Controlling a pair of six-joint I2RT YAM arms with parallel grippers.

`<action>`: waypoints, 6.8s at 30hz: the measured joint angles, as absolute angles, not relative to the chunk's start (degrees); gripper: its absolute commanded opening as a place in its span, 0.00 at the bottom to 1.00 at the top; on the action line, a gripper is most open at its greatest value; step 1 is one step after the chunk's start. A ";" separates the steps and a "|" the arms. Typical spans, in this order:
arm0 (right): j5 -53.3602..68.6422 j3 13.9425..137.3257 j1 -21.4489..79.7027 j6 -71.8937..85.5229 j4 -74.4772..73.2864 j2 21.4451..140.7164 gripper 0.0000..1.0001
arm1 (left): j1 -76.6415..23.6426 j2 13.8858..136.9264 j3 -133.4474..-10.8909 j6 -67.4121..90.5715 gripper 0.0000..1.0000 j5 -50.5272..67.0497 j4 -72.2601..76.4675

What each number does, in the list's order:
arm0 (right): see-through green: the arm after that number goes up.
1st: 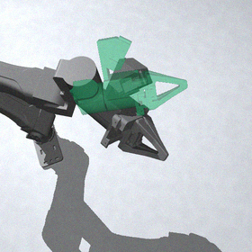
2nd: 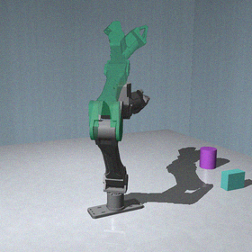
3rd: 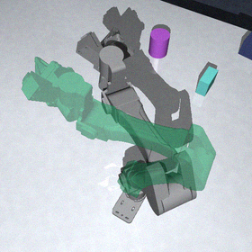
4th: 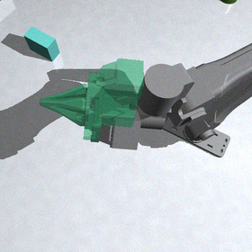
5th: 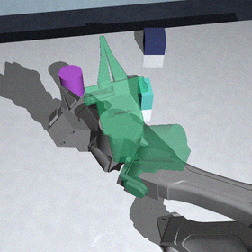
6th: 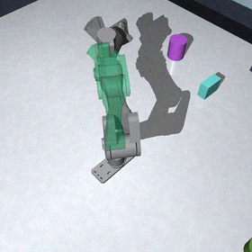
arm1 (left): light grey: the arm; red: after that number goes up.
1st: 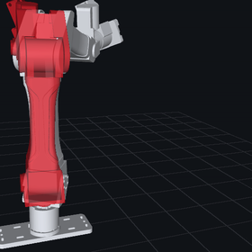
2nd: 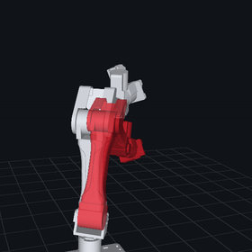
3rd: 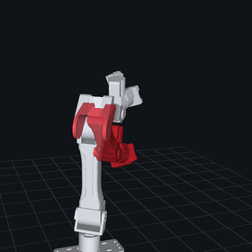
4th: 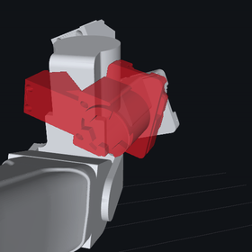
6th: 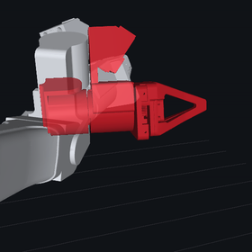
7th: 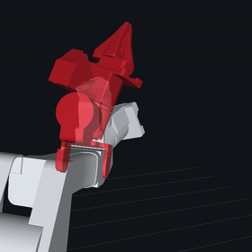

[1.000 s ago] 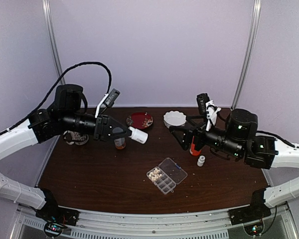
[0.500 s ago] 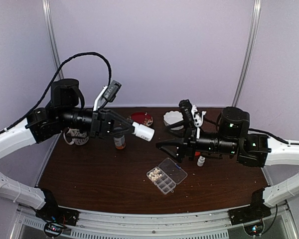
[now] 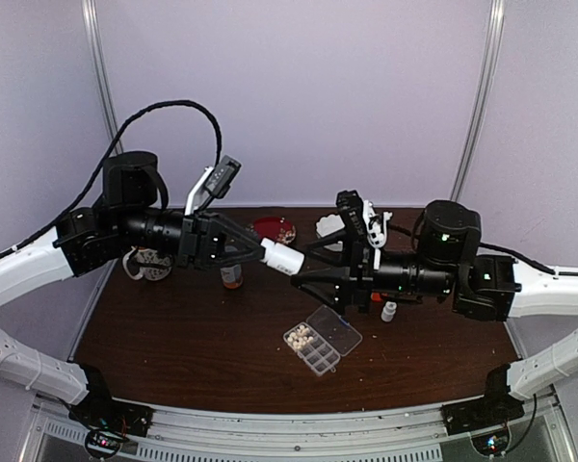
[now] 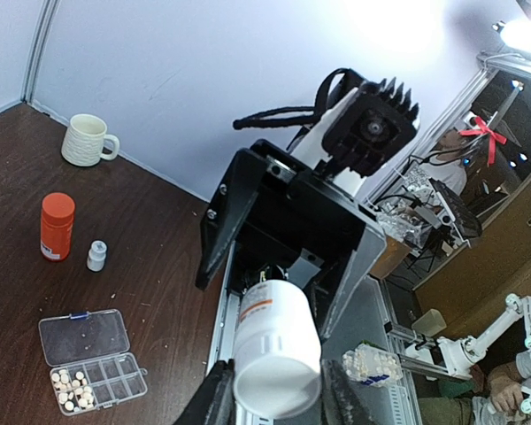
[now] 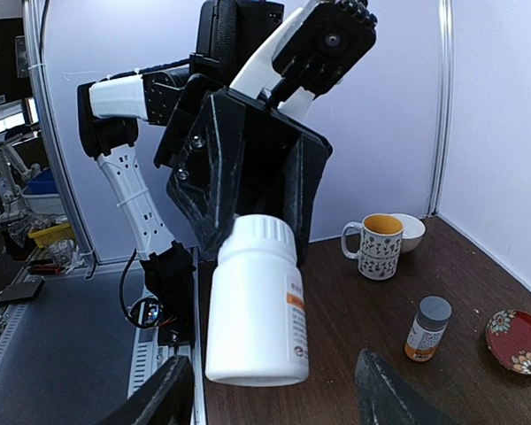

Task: Sort the pills into containers
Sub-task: Pass from the left arm to the right, then unscrew the lid of the pill bottle from the pill bottle, then pour the pill into the compartment of the pill container.

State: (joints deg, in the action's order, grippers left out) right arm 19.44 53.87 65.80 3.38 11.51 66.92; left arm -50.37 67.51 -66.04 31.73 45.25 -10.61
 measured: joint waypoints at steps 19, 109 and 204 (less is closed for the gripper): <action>18.57 55.99 66.87 1.23 9.23 68.36 0.22 | -50.35 68.12 -66.06 31.75 0.00 45.23 -10.74; 22.55 60.36 69.97 -1.06 5.32 74.46 0.00 | -52.25 58.28 -60.47 -75.96 0.54 44.49 -21.39; -29.34 48.31 75.77 -28.27 24.38 72.05 0.00 | -45.93 66.02 -71.53 39.38 0.00 25.78 -25.04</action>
